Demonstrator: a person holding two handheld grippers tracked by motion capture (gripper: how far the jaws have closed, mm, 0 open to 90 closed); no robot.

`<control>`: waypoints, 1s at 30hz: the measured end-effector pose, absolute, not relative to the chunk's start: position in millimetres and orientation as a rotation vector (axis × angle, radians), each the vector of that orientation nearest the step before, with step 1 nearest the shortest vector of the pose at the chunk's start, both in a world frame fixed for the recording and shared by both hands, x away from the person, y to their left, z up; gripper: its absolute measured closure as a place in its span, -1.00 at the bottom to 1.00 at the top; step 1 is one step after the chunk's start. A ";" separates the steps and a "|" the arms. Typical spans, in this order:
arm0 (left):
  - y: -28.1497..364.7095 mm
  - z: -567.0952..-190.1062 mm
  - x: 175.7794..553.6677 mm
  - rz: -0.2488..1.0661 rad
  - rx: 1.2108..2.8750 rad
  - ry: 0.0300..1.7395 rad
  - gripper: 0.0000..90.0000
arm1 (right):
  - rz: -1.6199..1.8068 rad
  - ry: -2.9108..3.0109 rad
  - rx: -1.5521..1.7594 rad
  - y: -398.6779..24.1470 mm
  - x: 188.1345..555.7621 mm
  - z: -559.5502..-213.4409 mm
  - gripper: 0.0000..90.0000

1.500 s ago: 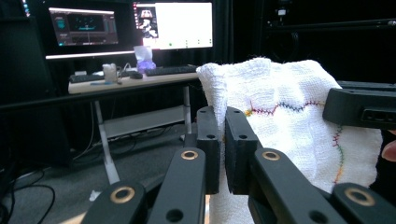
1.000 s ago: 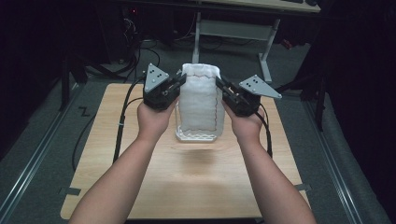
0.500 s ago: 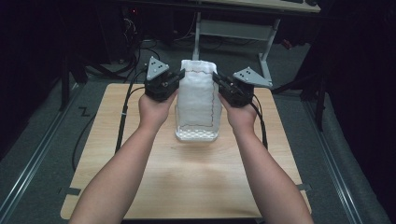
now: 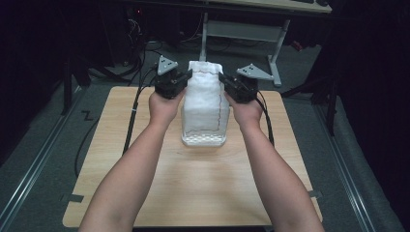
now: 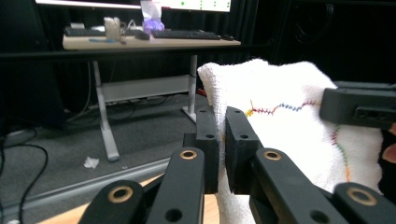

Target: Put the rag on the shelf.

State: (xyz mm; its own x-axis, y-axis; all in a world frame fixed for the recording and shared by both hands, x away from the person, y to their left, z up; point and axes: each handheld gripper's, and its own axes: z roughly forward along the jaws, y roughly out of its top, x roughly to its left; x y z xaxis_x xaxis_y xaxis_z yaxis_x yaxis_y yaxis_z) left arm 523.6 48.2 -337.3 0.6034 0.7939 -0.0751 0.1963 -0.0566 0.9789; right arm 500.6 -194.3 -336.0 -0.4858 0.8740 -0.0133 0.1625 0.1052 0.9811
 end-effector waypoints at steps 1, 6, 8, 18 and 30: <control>47.7 -341.0 526.4 0.592 1.597 0.859 0.89 | 1.419 1.760 1.025 -194.9 504.0 -339.4 0.82; 44.5 -354.0 538.5 0.573 1.629 0.901 0.88 | 1.385 1.797 1.078 -195.8 517.6 -353.8 0.82; 44.8 -357.0 542.6 0.567 1.628 0.923 0.87 | 1.369 1.803 1.091 -196.1 522.6 -357.2 0.81; 56.8 -366.6 544.5 0.537 1.660 0.995 0.25 | 1.303 1.865 1.146 -202.8 528.0 -365.8 0.54; 63.3 -368.1 533.2 0.532 1.643 0.992 0.17 | 1.313 1.871 1.144 -209.8 517.7 -368.0 0.54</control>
